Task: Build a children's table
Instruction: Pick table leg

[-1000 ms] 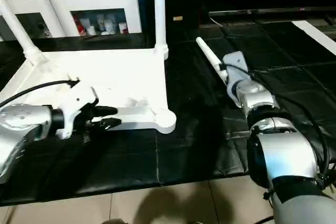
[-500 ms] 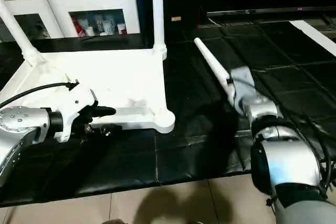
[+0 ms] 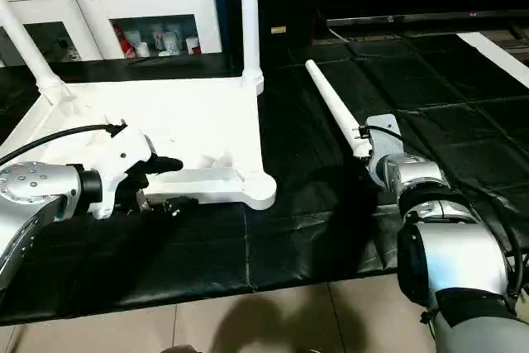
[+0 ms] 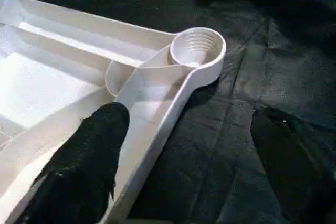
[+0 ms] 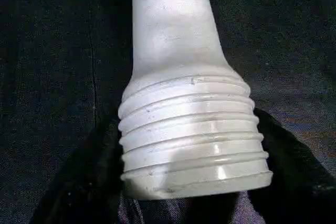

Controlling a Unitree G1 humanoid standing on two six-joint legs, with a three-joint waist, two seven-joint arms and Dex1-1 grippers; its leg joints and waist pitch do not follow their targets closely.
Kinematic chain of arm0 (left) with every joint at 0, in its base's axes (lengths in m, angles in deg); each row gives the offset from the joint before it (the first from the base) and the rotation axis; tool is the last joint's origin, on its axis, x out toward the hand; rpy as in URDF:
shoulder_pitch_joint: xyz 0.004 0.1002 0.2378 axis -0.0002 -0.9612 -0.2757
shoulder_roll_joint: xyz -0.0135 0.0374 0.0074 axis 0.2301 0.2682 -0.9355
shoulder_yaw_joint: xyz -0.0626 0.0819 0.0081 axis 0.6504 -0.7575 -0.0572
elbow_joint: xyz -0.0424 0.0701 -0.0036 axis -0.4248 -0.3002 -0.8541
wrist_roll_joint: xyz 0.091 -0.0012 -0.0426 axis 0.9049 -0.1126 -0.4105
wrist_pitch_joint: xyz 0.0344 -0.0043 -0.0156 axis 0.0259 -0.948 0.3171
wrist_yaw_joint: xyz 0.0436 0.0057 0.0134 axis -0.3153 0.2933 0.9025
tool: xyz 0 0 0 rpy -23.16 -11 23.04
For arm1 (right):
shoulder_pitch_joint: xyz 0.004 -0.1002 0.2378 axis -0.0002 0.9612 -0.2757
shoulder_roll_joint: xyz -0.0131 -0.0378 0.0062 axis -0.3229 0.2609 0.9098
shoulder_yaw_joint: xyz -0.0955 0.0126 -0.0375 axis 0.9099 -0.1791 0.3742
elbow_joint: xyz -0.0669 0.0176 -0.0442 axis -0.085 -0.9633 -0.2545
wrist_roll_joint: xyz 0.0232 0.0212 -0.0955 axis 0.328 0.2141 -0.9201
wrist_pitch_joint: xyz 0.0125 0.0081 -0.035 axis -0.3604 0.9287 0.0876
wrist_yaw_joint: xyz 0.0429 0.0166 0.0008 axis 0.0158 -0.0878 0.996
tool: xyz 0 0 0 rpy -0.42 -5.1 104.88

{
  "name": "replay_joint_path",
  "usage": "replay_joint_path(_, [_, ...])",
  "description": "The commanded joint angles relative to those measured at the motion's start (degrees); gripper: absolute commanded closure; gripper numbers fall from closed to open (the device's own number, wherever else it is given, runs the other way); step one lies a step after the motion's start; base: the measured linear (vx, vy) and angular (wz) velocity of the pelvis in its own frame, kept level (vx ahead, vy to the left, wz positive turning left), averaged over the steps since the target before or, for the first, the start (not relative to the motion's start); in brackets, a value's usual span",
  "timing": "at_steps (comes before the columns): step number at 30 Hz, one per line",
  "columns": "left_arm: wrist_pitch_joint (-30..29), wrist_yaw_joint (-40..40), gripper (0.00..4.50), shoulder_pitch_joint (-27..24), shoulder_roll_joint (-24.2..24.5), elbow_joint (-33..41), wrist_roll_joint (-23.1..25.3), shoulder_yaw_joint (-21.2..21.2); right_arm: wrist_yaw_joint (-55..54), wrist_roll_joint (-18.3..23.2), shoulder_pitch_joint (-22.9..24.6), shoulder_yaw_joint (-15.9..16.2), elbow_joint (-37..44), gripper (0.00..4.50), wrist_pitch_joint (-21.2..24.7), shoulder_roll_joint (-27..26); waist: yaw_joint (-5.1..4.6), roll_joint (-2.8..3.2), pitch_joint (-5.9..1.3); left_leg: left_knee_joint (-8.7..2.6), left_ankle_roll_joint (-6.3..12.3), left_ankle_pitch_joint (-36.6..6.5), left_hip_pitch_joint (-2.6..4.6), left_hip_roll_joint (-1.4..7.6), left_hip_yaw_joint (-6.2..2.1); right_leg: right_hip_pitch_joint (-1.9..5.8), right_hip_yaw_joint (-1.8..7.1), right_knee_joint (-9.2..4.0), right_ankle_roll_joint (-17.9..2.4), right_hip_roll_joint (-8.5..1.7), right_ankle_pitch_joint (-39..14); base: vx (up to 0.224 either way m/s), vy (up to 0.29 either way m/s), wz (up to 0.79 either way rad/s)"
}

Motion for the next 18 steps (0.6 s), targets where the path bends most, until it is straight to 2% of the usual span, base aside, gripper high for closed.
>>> replay_joint_path(1, [-0.9,-0.4,0.01,0.3,0.6,0.2,-0.6,-0.7,-0.3,-0.2,0.4,-0.7,0.4,1.63,0.0,-0.2,0.19,-0.23,-4.16,-3.65,2.11,-11.9,-0.04,1.9,-0.75,3.78,3.48,-4.25,-9.1,-3.83,-19.5,0.0,0.0,0.0])
replay_joint_path(9, [-0.5,2.6,0.0,2.0,-4.3,-2.6,-2.4,0.6,-3.6,0.9,0.4,-2.4,1.1,1.66,-2.5,0.2,0.02,-0.47,-4.25,-3.5,2.3,-10.6,-0.05,1.71,-0.57,3.79,3.45,-4.45,-8.3,-3.72,-19.8,0.0,0.0,0.0])
replay_joint_path(11, [0.9,6.3,0.0,3.2,-8.1,-5.8,-1.9,1.3,-5.4,4.4,0.5,-5.8,2.2,1.66,-3.7,0.0,-0.2,0.0,-4.22,-3.4,2.42,-10.7,0.07,1.61,-0.47,3.65,3.47,-4.63,-8.0,-3.58,-19.6,0.0,0.0,0.0])
replay_joint_path(13, [1.5,8.1,0.0,3.8,-9.7,-7.2,-1.4,1.1,-5.6,6.0,0.5,-7.4,2.8,1.66,-4.3,-0.2,-0.31,-0.01,-4.44,-3.42,2.56,-10.8,0.03,1.57,-0.57,3.88,3.34,-4.58,-7.6,-3.46,-18.6,0.0,0.0,0.0])
replay_joint_path(14, [1.7,8.6,0.0,4.1,-10.4,-7.8,-1.6,1.2,-5.7,6.7,0.6,-8.1,3.2,1.66,-4.9,-0.3,-0.35,0.19,-4.41,-3.4,2.76,-10.9,0.04,1.62,-0.65,3.81,3.27,-4.55,-7.6,-3.51,-18.5,0.0,0.0,0.0])
replay_joint_path(15, [2.8,9.3,0.0,4.6,-11.5,-8.4,-1.7,1.3,-5.1,8.4,1.0,-9.5,4.3,1.66,-6.3,-0.9,-0.47,0.28,-4.47,-3.3,2.99,-10.8,-0.05,1.48,-0.55,3.87,3.22,-4.62,-7.6,-3.46,-18.2,0.0,0.0,0.0])
replay_joint_path(16, [3.7,9.8,0.0,4.9,-12.3,-9.0,-1.7,1.5,-4.6,9.4,1.2,-10.5,5.1,1.66,-7.4,-1.3,-0.54,0.07,-4.53,-3.31,3.35,-10.3,-0.09,1.5,-0.53,3.93,3.22,-4.75,-7.4,-3.52,-17.6,0.0,0.0,0.0])
replay_joint_path(17, [4.3,10.7,0.0,5.7,-13.6,-10.2,-1.9,1.9,-3.6,11.3,2.0,-12.2,6.9,1.67,-9.1,-2.1,-0.69,0.38,-4.58,-3.28,3.67,-9.8,-0.27,1.46,-0.58,4.06,3.16,-4.58,-7.6,-3.47,-16.9,0.0,0.0,0.0])
replay_joint_path(18, [4.7,11.3,0.0,6.3,-14.4,-11.0,-2.0,2.1,-3.0,12.5,2.6,-13.2,8.1,1.68,-10.2,-2.6,-0.81,0.26,-4.49,-3.26,3.85,-10.1,-0.2,1.47,-0.49,3.93,3.13,-4.85,-7.5,-3.46,-17.3,0.0,0.0,0.0])
